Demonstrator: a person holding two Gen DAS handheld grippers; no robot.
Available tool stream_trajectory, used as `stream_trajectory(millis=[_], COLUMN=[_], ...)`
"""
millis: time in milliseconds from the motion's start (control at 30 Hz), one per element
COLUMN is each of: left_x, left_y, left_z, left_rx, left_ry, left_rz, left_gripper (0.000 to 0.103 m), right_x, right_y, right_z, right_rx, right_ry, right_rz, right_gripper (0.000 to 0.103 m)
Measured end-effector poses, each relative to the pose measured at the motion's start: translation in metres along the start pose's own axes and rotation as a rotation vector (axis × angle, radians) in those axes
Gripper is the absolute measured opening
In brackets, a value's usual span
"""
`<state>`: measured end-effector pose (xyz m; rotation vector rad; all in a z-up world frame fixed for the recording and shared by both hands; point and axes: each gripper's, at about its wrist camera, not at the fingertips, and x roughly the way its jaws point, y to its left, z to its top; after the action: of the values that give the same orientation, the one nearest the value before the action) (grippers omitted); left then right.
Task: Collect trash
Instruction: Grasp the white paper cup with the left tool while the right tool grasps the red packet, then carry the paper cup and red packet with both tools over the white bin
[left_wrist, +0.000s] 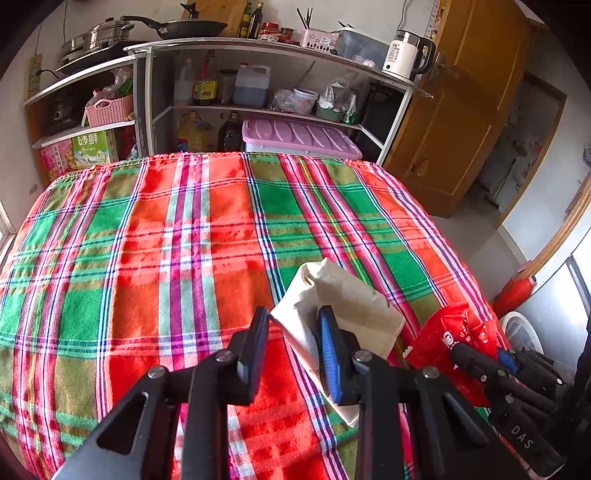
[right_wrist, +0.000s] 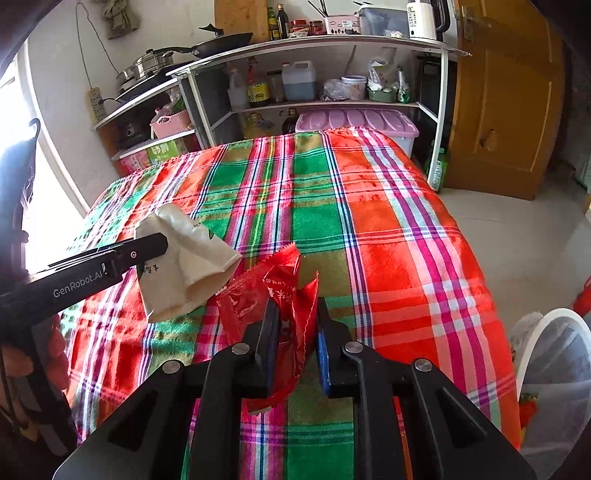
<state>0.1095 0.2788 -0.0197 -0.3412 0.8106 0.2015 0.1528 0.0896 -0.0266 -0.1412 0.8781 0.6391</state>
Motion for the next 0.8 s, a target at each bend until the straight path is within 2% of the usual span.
stream_trajectory(millis=[433,633,800], left_x=[-0.026,-0.040,-0.046], left_y=[-0.021,-0.052,-0.080], left_z=[-0.009,-0.017,-0.022], left_rx=[0.054,0.127,0.170], left_ry=[-0.014,-0.052,-0.058], left_rz=[-0.052,-0.036,-0.065], left_gripper=[0.028,0.028,0.028], right_x=[-0.040,-0.059,-0.078], right_y=[-0.028,-0.044,-0.056], right_z=[-0.011,-0.020,-0.027], right_rx=[0.064,0.103,0.121], right_ry=[-0.060,-0.084,-0.108], right_rz=[-0.032,-0.060,-0.090], right_gripper=[0.018,0.018,0.018])
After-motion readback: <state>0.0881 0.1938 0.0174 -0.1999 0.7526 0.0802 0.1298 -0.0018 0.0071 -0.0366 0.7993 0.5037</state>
